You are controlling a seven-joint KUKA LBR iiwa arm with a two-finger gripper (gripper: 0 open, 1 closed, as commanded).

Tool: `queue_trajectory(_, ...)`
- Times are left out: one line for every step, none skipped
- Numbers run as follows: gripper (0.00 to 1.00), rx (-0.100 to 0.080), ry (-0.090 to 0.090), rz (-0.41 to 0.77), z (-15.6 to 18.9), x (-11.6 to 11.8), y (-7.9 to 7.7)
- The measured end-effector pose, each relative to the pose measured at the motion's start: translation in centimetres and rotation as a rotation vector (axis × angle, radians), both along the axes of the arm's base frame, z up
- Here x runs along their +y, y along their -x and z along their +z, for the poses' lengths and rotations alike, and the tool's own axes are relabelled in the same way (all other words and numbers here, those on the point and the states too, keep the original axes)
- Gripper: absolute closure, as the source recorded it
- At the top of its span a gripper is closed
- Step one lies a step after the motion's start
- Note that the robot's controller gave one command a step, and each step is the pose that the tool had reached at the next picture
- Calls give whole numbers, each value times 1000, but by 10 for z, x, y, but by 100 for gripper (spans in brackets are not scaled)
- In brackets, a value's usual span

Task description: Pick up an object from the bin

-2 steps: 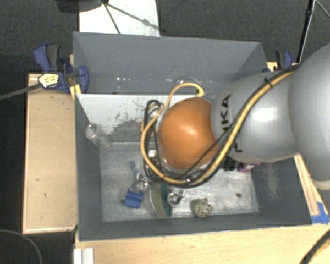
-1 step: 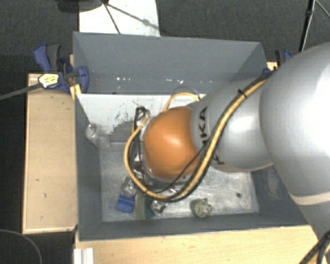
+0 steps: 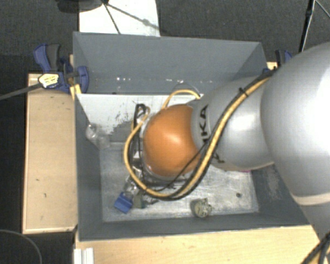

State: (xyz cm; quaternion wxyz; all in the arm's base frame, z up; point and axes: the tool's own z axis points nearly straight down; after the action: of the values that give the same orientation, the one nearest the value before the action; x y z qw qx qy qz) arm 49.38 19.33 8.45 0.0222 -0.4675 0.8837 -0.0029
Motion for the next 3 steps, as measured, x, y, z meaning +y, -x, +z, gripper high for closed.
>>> queue_trajectory(0,18,9,-1,-5,-3,5)
queue_trajectory(100,18,0,5,-7,3,7)
queue_trajectory(100,46,13,-56,-4,1,-51)
